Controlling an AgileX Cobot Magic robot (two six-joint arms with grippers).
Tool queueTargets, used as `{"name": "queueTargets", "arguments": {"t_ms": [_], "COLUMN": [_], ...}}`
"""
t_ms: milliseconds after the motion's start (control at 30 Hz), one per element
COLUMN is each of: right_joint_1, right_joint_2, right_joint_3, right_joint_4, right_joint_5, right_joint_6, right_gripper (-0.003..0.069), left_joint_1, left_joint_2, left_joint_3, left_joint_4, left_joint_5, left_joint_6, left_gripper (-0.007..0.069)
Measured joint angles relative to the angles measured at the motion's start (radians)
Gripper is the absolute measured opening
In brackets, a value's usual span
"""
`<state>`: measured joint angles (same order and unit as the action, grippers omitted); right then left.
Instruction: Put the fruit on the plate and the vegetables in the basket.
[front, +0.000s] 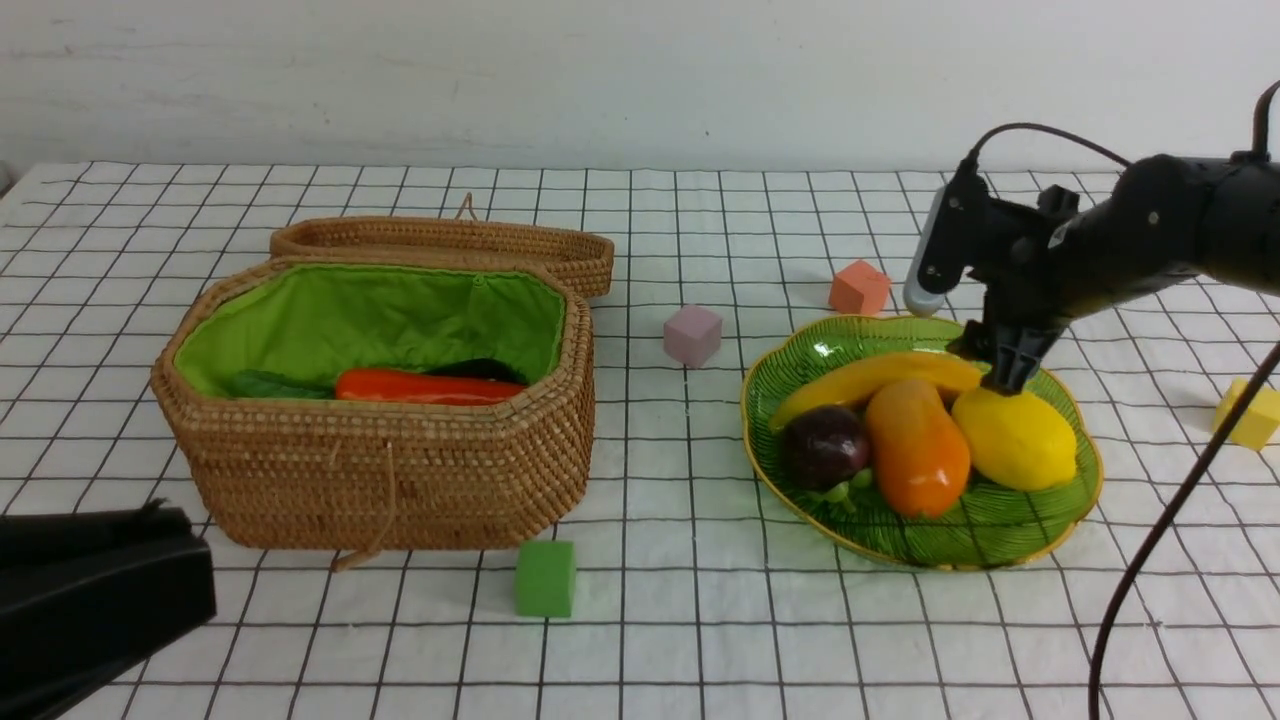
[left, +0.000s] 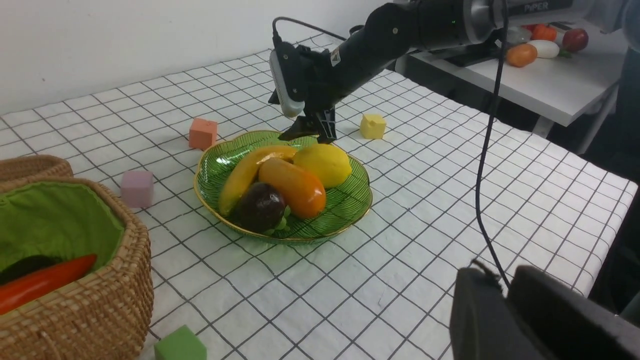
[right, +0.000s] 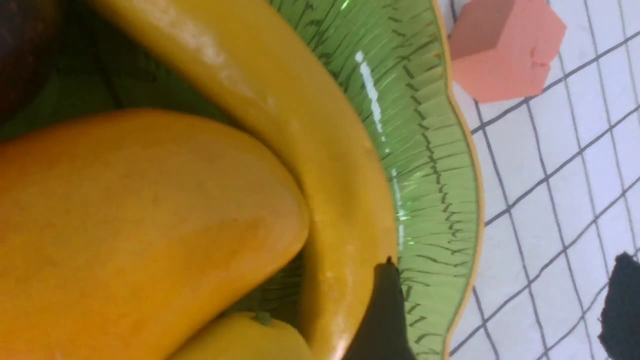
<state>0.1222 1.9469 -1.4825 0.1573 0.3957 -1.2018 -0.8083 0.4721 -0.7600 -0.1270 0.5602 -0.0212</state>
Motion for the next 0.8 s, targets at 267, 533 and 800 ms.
{"name": "queueTargets", "arguments": {"t_ms": [267,533,800], "right_joint_1": [0.020,0.017,0.017], "right_joint_2": [-0.365,-0.866,-1.430], "right_joint_3": [0.000,0.267,0.695], "right_joint_4": [0.034,0.006,0.021], "right_joint_5": [0.279,0.625,0.615], "right_joint_6": [0.497,0.938,1.132], "right_gripper": [0.0462,0.0033,0.0004], "left_joint_1": [0.000,0.000,0.000], "left_joint_2": [-0.001,-0.223,-0.471], "left_joint_3": [0.000,0.103,0.409], "left_joint_4": [0.066,0.186,0.317], "left_joint_5": [-0.003,-0.036,-0.199], "left_joint_6": [0.008,-0.069,-0.287], "left_gripper": [0.0074,-0.0013,-0.0013]}}
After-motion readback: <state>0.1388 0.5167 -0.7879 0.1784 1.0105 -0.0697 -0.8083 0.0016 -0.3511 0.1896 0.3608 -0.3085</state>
